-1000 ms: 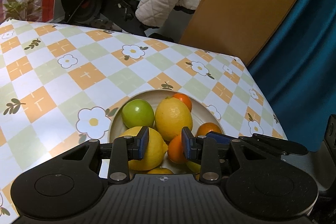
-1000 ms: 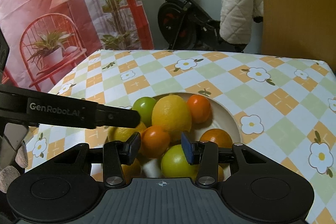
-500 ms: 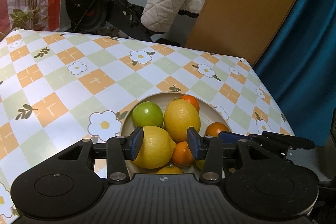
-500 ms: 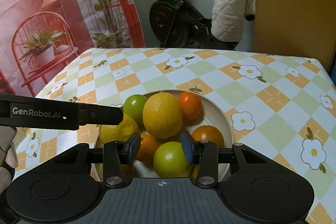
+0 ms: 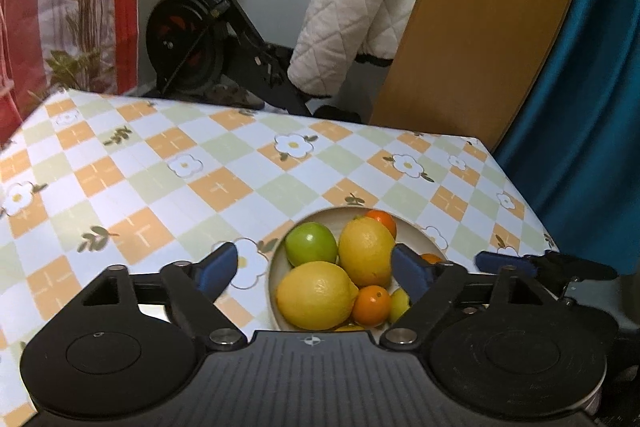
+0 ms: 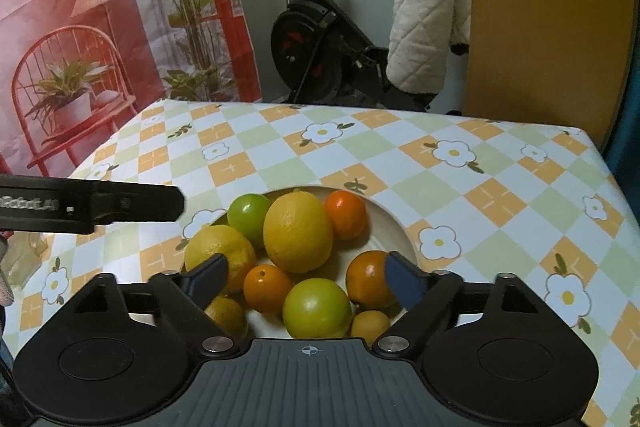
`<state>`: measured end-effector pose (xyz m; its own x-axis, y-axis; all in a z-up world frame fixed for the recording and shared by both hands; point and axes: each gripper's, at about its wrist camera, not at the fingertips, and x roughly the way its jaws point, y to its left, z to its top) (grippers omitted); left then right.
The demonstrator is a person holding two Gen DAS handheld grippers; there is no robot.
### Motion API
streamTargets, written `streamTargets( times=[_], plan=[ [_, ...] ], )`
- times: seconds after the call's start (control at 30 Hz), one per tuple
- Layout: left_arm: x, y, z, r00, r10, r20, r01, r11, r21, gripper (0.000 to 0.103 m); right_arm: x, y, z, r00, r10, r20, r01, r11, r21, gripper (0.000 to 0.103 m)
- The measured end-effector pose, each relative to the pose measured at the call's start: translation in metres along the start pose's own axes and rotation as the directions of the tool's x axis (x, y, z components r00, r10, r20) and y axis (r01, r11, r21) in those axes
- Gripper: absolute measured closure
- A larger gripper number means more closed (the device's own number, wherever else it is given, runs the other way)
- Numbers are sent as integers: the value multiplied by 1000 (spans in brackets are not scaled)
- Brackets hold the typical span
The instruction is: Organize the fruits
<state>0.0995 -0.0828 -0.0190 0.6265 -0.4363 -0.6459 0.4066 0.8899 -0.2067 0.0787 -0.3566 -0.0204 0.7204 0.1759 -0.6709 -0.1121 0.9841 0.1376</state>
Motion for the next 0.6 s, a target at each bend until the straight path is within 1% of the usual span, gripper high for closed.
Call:
streamTargets(
  times=[0.1,0.2,0.37,0.6],
  plan=[
    [-9,-2,2,1000,25,15,-25,1000,19,16,-7,0,3,1000,-8,8,8,1000,8,6],
    [-15,-3,3,999,31,15,-31,999,21,15,-14,1,6,1000,-23,7,23,1000,18,1],
    [-25,-3,3,999,39,26,-39,999,11,14,-23,5,9,999,-53,-14,53,998,20,1],
    [-46,-3,6,992,106,71,-108,994,21,14,-43,9,12,998,-57,6,56,998,34,1]
  ],
)
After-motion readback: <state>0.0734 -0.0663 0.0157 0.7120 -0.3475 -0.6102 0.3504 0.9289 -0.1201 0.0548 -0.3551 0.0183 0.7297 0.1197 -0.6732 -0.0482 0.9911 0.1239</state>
